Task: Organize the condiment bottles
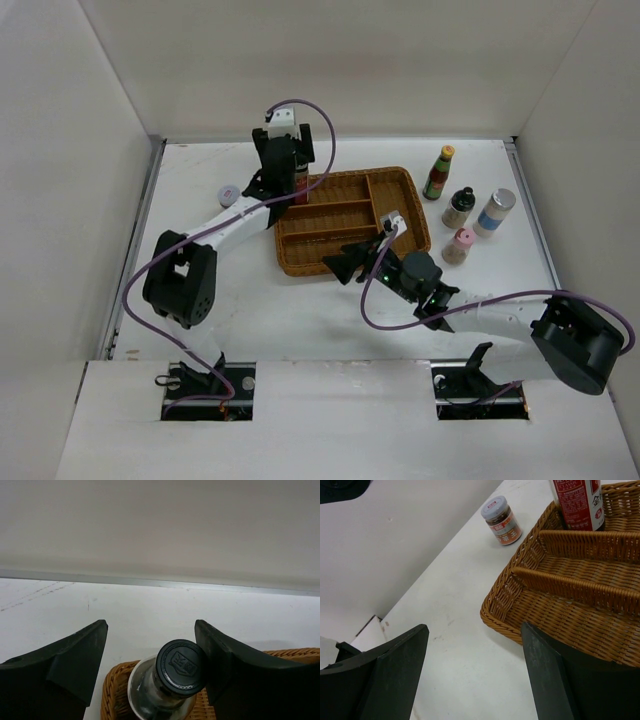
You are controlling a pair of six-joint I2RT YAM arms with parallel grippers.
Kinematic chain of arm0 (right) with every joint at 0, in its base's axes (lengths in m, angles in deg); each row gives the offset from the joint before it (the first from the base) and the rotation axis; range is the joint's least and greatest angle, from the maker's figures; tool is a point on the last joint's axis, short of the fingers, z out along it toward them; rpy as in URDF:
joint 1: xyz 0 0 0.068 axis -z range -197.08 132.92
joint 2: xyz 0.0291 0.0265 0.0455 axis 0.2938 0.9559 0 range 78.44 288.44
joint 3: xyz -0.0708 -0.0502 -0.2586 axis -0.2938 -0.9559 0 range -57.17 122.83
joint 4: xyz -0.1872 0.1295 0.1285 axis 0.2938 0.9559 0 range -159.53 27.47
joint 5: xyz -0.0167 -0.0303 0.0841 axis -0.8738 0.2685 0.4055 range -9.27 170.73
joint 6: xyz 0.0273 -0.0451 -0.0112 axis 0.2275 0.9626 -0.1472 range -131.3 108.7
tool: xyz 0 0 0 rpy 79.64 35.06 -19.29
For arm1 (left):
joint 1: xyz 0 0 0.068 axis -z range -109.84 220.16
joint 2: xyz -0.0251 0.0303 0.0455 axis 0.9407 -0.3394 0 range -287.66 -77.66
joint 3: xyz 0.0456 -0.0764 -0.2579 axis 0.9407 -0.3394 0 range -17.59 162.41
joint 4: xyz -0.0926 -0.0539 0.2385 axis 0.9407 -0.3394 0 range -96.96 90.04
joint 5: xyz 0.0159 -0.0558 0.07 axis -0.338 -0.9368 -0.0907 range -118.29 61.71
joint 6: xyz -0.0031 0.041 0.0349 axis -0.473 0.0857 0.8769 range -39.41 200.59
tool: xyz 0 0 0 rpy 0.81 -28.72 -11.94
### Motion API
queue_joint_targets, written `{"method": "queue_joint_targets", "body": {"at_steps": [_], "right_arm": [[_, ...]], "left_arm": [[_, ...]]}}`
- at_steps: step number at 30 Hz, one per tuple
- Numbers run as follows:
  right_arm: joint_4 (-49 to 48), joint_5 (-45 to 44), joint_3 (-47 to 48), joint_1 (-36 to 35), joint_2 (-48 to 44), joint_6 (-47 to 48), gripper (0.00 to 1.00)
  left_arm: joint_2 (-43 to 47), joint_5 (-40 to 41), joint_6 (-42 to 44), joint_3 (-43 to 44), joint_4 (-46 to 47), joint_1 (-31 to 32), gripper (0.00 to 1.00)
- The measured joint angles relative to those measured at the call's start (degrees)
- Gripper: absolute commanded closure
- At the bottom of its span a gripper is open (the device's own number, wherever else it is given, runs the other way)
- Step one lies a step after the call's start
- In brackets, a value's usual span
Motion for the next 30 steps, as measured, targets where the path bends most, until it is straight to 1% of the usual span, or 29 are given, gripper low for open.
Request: {"method": "queue_joint_targets", "body": {"at_steps": [3, 6, 10, 13, 14, 15, 17, 18, 19, 20, 21, 22, 23, 25, 26, 27, 28, 30], "right_arm": [[0.00, 0.00, 0.00, 0.04, 0.00, 0.00, 0.18], [0.00, 0.00, 0.00, 0.26, 0.02, -0.04, 0.18], [0.00, 0.00, -0.02, 0.39, 0.02, -0.07, 0.18], [0.00, 0.00, -0.09, 0.76, -0.07, -0.17, 0.18], [0.02, -0.02, -0.15, 0.85, -0.22, -0.17, 0.22], [0.02, -0.02, -0.24, 1.01, -0.48, -0.17, 0.31], [0.00, -0.07, -0.46, 1.03, -1.05, -0.11, 0.59], [0.00, -0.09, -0.59, 1.03, -1.29, -0.26, 0.69], [0.09, -0.28, -0.63, 1.03, -1.46, -0.35, 0.73], [0.07, -0.61, -0.70, 1.03, -1.66, -0.48, 0.74], [0.13, -1.07, -0.74, 1.03, -1.92, -0.55, 0.73], [0.13, -1.44, -0.81, 1.03, -2.21, -0.59, 0.69], [0.15, -1.77, -0.81, 1.03, -2.45, -0.59, 0.62], [0.11, -2.16, -0.81, 1.03, -2.62, -0.74, 0.40], [0.17, -2.29, -0.81, 1.03, -2.62, -0.70, 0.31], [0.28, -2.45, -0.81, 1.03, -2.62, -0.48, 0.26], [0.26, -2.54, -0.81, 1.03, -2.62, -0.42, 0.23], [0.28, -2.62, -0.81, 1.03, -2.58, -0.15, 0.20]], "left_arm": [[1.81, 0.13, 0.00, -0.42, 0.15, 0.00, 0.20], [5.07, 0.15, 0.00, -2.08, 0.46, 0.02, 0.17], [12.46, 0.50, -0.33, -7.56, 0.68, 0.11, 0.15], [20.06, 1.79, -1.64, -13.94, 1.07, -0.02, 0.15], [22.71, 2.45, -2.45, -16.39, 1.11, -0.15, 0.15], [25.07, 3.21, -3.32, -18.71, 1.01, -0.46, 0.15], [28.04, 4.59, -5.35, -22.23, 0.44, -1.81, 0.14], [28.76, 5.07, -6.54, -23.74, -0.24, -2.99, 0.14], [28.89, 5.60, -7.63, -25.03, -0.98, -4.42, 0.14], [28.57, 5.92, -8.52, -25.97, -1.97, -5.81, 0.14], [27.76, 6.21, -9.42, -26.71, -3.28, -7.30, 0.14], [26.53, 6.43, -10.21, -27.08, -4.63, -8.66, 0.14], [25.18, 6.69, -10.69, -27.17, -5.55, -9.79, 0.14], [21.86, 7.10, -11.52, -27.17, -7.02, -11.43, 0.14], [20.37, 7.15, -11.74, -27.15, -7.48, -11.85, 0.14], [18.67, 7.17, -11.93, -27.08, -7.82, -12.17, 0.14], [16.98, 7.15, -12.13, -26.86, -8.31, -12.41, 0.14], [13.77, 7.15, -12.28, -25.81, -9.25, -12.87, 0.14]]}}
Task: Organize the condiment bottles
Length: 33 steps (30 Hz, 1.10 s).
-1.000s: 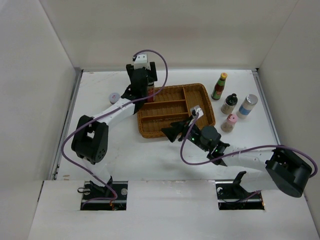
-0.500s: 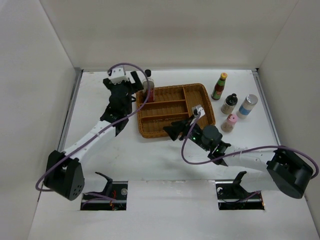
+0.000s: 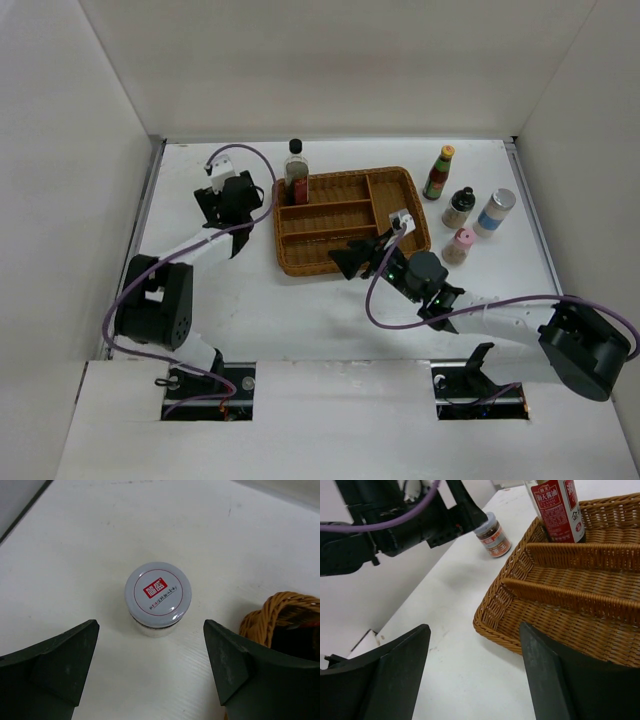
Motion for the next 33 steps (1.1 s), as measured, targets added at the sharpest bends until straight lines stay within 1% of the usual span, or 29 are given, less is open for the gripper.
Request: {"method": "queue_joint_targets", "body": {"at_steps": [3, 6, 10, 14, 16, 19, 24, 26, 28, 33], "right_arm": [[0.04, 0.00, 0.00, 0.02, 0.04, 0.07, 0.17], [0.04, 0.00, 0.00, 0.02, 0.04, 0.11, 0.16], [0.04, 0.00, 0.00, 0.02, 0.04, 0.13, 0.16], [0.02, 0.00, 0.00, 0.02, 0.11, 0.15, 0.16], [0.07, 0.00, 0.00, 0.02, 0.35, 0.17, 0.15], [0.15, 0.00, 0.00, 0.02, 0.39, 0.17, 0.16], [0.17, 0.00, 0.00, 0.02, 0.42, 0.17, 0.15], [0.15, 0.00, 0.00, 0.02, 0.42, 0.15, 0.15], [0.15, 0.00, 0.00, 0.02, 0.42, 0.15, 0.15], [0.15, -0.02, -0.02, 0.11, 0.42, 0.11, 0.15]], "left_arm": [[-4.28, -0.02, -0.07, 2.45, -0.50, -0.68, 0.14], [-7.34, -0.07, -0.11, 4.74, -0.48, -1.77, 0.14], [-9.90, -0.07, -0.11, 6.91, -0.46, -3.17, 0.14], [-12.52, -1.20, -0.09, 9.60, -0.46, -4.02, 0.18], [-13.75, -1.90, -0.11, 10.82, -0.42, -4.28, 0.24], [-14.60, -2.69, -0.15, 11.45, -0.44, -4.28, 0.41], [-14.56, -2.95, -0.31, 11.26, -0.44, -4.33, 0.60], [-13.38, -3.21, -0.83, 9.94, -0.09, -4.52, 0.63], [-10.43, -3.41, -1.51, 6.88, -0.13, -4.63, 0.64], [1.81, -2.23, -2.32, -1.79, -3.17, -3.28, 0.66]]}}
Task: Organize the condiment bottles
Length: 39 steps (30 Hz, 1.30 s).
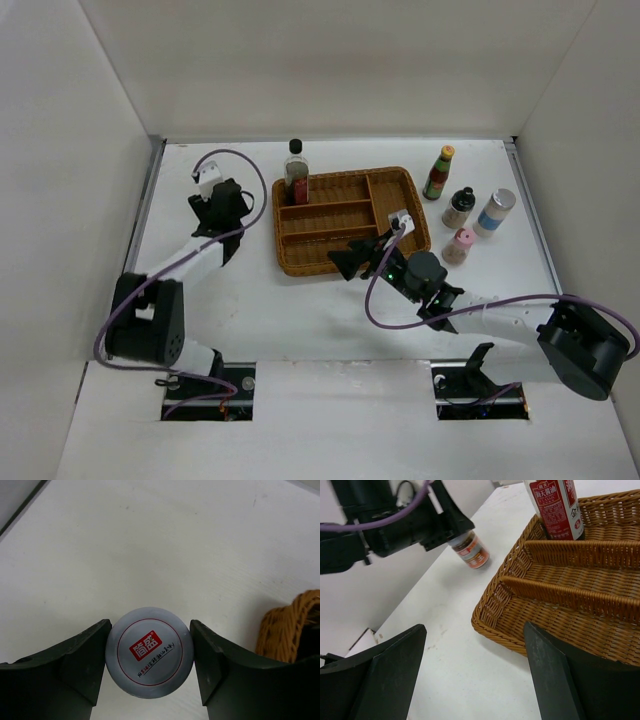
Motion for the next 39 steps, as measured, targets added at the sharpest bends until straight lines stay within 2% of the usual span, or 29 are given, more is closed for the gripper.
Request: {"method": "queue_joint_targets", "body": {"at_steps": [6, 10, 17, 34, 37, 39], "right_arm": [[-0.02, -0.11, -0.09, 0.46, 0.00, -0.13, 0.15], [-0.02, -0.44, -0.09, 1.03, 0.07, -0.37, 0.14], [-0.13, -0.63, -0.11, 1.75, 0.07, -0.74, 0.13], [-0.37, -0.61, -0.11, 1.75, 1.40, -1.07, 0.12], [-0.37, -0.61, -0.11, 1.75, 1.40, -1.07, 0.12], [-0.37, -0.61, -0.11, 1.75, 1.40, -1.14, 0.12]], "left_arm": [[14.10, 1.62, -0.15, -3.54, -0.61, 8.09, 0.67], [17.22, 2.05, -0.28, -3.32, 0.83, 14.73, 0.67], [10.36, 1.64, -0.26, -1.49, 5.18, 22.01, 0.67], [-6.84, 0.81, 0.85, 3.04, 13.40, 23.45, 0.65], [-8.66, 0.81, 1.16, 3.04, 13.42, 24.20, 0.60], [-9.55, 0.81, 1.44, 3.02, 13.42, 24.79, 0.54]]}}
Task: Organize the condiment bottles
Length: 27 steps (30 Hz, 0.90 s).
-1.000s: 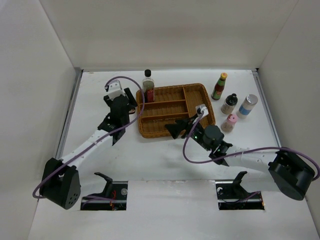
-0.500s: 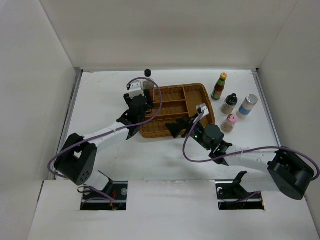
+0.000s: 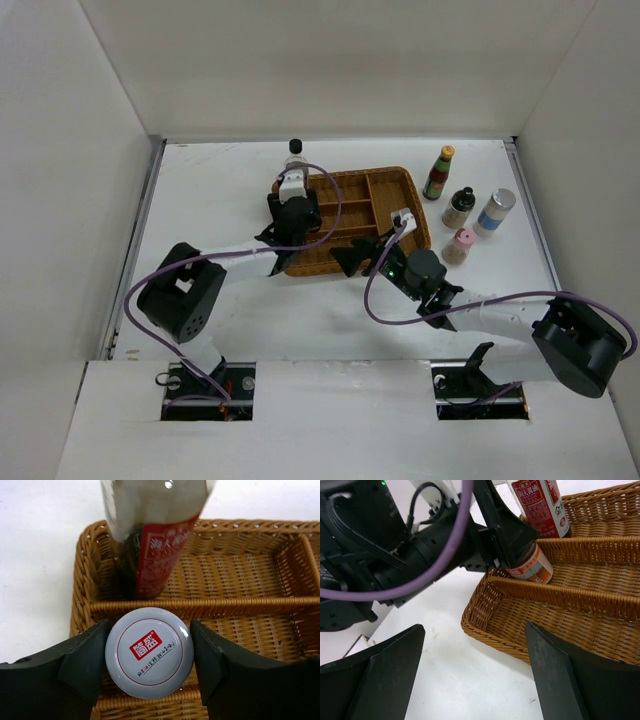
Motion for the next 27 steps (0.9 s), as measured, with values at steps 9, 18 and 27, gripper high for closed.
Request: {"method": "queue_joint_targets", "body": {"at_steps": [9, 18, 27], "right_arm": [[0.04, -0.17, -0.02, 0.02, -0.28, 0.13, 0.12], [2.54, -1.55, 0.02, 1.29, -1.42, 1.33, 0.67], [17.94, -7.52, 10.49, 4.79, -3.76, 3.21, 0.71]], "left_arm": [[-1.22, 2.19, 1.79, -0.04, 3.61, 2.45, 0.20], [2.64, 3.15, 3.08, -3.45, 6.49, 2.89, 0.00], [25.09, 7.85, -0.22, -23.50, 18.29, 2.82, 0.00]]}}
